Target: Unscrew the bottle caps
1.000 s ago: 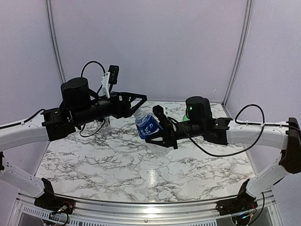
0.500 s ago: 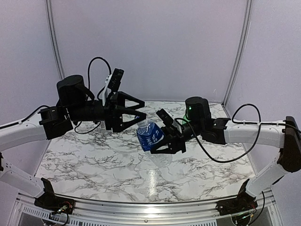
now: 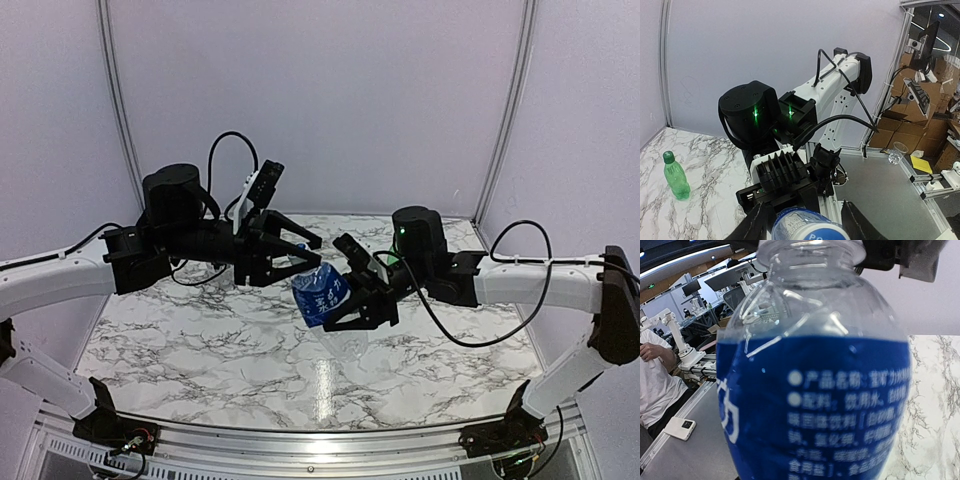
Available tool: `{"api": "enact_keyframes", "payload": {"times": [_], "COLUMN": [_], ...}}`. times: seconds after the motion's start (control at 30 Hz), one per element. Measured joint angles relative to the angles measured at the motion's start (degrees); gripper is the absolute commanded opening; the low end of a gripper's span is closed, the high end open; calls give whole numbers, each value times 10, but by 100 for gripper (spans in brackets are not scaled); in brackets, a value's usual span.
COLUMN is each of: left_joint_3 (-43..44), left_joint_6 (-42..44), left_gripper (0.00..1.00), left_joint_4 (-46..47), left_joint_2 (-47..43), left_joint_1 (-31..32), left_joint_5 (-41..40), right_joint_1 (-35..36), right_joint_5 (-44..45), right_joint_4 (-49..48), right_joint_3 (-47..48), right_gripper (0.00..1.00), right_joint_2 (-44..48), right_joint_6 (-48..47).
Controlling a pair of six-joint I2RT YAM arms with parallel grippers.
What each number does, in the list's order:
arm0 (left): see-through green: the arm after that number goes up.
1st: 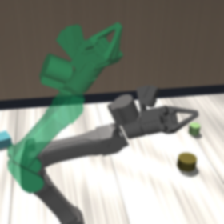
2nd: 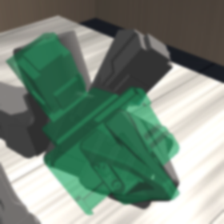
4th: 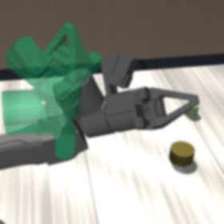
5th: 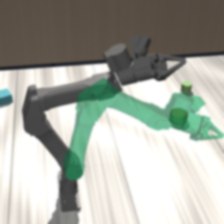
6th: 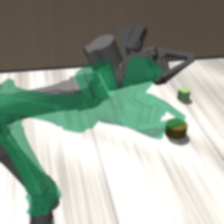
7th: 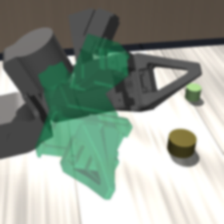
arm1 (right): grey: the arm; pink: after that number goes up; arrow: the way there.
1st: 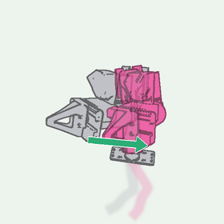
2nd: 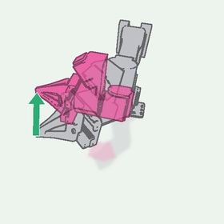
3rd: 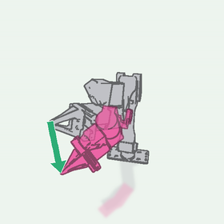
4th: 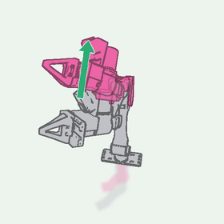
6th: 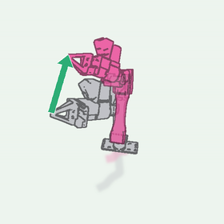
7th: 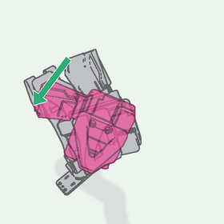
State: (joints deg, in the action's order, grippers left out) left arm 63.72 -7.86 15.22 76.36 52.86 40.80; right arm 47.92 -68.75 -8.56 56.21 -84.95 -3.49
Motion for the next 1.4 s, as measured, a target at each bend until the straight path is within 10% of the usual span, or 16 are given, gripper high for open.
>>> {"api": "enact_keyframes", "payload": {"times": [0.33, 0.87, 1.4], "left_joint_3": [0, -14, -35], "left_joint_6": [-9, -12, -205], "left_gripper": [50, 0, 3], "left_joint_4": [12, 25, 26], "left_joint_2": [-2, -10, -17], "left_joint_1": [-1, -8, 64], "left_joint_5": [0, -27, -498], "right_joint_1": [0, -7, 28], "right_joint_5": [-2, 47, 459], "right_joint_4": [0, 5, -6], "right_joint_3": [0, 0, -9], "right_gripper": [29, 29, 27], "right_joint_2": [-3, -5, 26], "right_joint_6": [0, 5, -38]}}
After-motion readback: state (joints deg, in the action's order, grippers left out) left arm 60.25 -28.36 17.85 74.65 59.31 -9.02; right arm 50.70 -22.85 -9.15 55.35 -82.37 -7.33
